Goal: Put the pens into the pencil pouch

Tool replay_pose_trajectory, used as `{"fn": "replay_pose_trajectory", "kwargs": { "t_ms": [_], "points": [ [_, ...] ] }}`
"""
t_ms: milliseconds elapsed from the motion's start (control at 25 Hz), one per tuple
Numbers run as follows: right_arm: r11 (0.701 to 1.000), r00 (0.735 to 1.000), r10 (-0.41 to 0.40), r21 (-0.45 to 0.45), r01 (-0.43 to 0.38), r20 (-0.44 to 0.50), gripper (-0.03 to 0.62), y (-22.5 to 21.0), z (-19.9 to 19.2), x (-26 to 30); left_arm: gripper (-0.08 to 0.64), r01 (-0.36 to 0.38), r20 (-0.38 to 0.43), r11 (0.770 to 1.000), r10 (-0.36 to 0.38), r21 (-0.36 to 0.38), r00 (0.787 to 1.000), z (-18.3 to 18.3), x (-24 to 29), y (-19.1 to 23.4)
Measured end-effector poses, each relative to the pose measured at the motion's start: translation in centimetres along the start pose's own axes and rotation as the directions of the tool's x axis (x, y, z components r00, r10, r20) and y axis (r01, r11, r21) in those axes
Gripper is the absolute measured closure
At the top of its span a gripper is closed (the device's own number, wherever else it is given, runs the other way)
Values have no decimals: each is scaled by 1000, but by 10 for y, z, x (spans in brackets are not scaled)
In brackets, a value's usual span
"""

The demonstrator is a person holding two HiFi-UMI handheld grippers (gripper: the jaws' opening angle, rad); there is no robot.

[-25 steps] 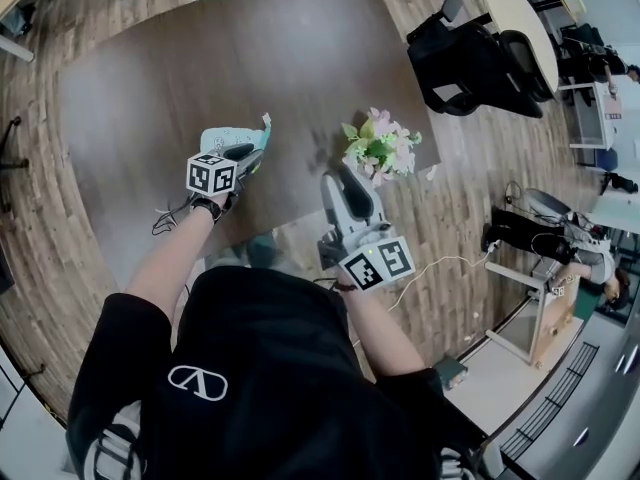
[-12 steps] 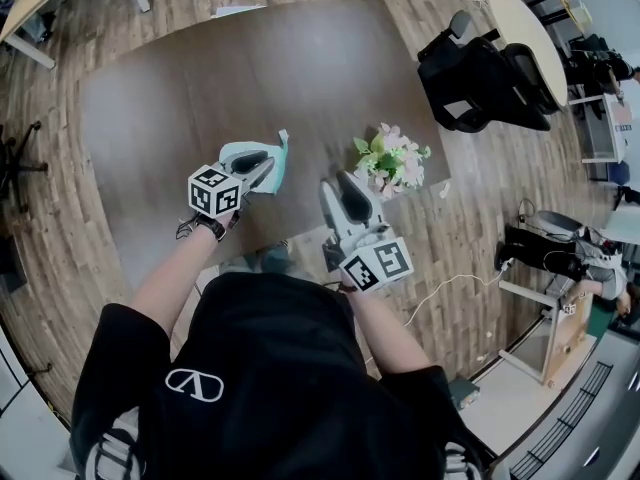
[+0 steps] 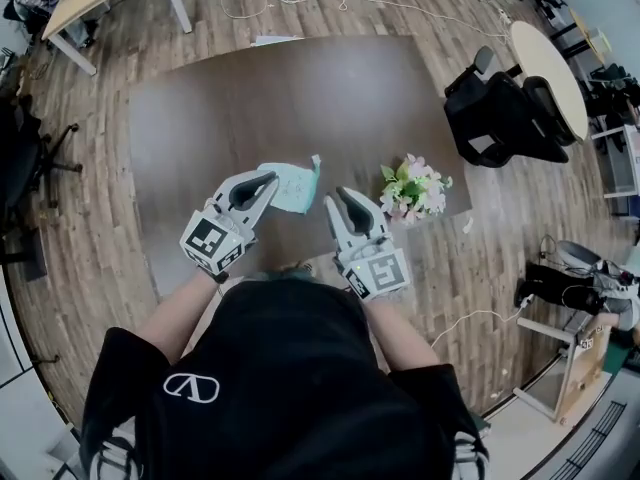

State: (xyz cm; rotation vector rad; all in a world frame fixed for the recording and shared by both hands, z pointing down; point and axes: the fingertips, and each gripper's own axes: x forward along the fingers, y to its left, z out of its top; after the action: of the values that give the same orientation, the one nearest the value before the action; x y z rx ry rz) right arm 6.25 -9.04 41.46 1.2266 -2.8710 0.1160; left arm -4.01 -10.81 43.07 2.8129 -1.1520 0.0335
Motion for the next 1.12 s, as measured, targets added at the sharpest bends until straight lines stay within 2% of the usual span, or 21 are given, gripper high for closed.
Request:
{"fn": "replay_pose_trajectory", "kwargs": {
  "t_ms": [200,520,760,1120],
  "points": [
    [999,1000,17,-40,-17,-4,557,14,0,5,540,-67,62,995,63,68,996,28,-29,-5],
    [995,997,-77,-71,77,3,592,-4,-2,-3,555,-184,134,973,166,141,977,44,-50,14],
    [986,992,-125,-106,128,36,592,-19,4,0,557,-206,140,967,186,151,973,48,-45,30],
    [977,985,-154,-140,163,75,594,-34,13,12,557,-221,147,965,200,143,969,53,-32,42]
  ]
}}
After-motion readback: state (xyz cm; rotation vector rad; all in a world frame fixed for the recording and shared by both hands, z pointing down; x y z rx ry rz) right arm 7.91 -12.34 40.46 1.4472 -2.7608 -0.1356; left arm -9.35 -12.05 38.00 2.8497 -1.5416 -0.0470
